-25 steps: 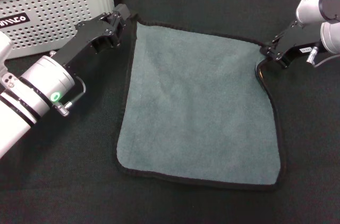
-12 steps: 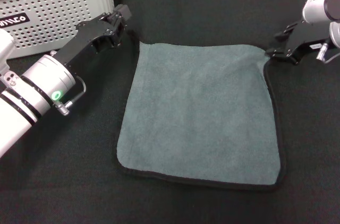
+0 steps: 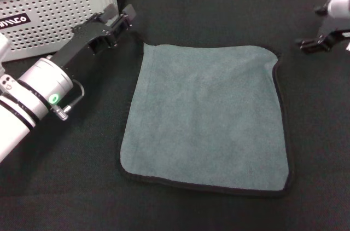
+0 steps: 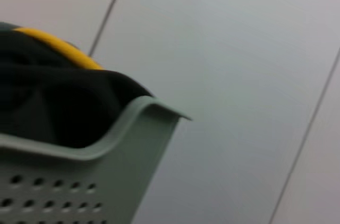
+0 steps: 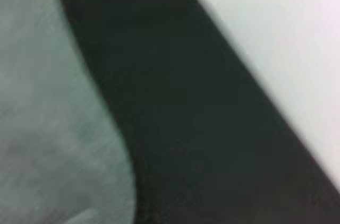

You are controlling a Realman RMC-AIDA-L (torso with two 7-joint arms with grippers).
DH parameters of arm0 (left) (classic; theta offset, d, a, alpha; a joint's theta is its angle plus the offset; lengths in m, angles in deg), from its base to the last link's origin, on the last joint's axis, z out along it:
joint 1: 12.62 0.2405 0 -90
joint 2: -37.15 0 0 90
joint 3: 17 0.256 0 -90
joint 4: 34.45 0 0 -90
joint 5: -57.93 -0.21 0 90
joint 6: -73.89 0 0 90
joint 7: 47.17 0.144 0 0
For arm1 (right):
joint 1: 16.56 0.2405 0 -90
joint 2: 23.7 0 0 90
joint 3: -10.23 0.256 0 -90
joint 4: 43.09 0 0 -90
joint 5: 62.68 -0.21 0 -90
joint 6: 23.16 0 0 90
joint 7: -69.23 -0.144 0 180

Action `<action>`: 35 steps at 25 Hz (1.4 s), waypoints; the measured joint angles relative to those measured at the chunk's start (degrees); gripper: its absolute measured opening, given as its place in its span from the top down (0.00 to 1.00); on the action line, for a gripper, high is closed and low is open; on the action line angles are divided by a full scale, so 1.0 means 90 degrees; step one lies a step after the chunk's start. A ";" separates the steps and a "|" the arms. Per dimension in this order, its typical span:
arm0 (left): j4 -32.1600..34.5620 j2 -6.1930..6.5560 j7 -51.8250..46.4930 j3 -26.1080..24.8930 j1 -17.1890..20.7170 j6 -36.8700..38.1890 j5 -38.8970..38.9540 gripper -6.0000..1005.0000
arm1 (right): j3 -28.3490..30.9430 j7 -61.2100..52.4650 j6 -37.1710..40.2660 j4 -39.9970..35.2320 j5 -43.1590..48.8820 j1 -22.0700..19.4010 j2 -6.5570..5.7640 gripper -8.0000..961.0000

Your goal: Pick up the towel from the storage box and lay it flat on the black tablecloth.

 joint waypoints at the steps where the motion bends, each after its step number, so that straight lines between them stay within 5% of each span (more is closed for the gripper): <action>1: -0.0015 0.0007 -0.0033 0.0004 0.0009 -0.0013 0.0020 0.56 | -0.0078 0.0021 0.0131 -0.0246 -0.0198 -0.0219 0.0003 0.22; 3: -0.0047 0.0045 -0.0305 0.0038 0.0031 -0.0020 -0.0012 0.48 | -0.0370 0.0110 0.0520 -0.0895 -0.0893 -0.0801 -0.0012 0.18; 11: 0.0517 0.0110 -0.1075 0.0142 0.0387 0.0237 -0.1243 0.23 | -0.0472 0.1399 0.0415 -0.1404 -0.3618 -0.1818 -0.0047 0.09; 15: 0.1179 0.0107 -0.1273 0.0352 0.0602 0.0677 -0.2177 0.16 | -0.0173 0.1832 -0.0704 -0.1284 -0.4741 -0.1969 -0.0090 0.09; 25: 0.2027 0.0187 -0.1070 0.0489 0.0785 0.3156 -0.3156 0.12 | 0.1179 0.2483 -0.5716 -0.0730 -0.5713 -0.1691 -0.0173 0.09; 30: 0.2409 0.0236 -0.1069 0.0458 0.1042 0.3698 -0.3182 0.12 | 0.0877 0.2436 -0.5937 -0.0883 -0.6058 -0.1937 -0.0373 0.09; 35: 0.2490 0.0309 -0.1018 0.0373 0.1180 0.4016 -0.3107 0.12 | 0.0790 0.2441 -0.5942 -0.1034 -0.6241 -0.2193 -0.0427 0.09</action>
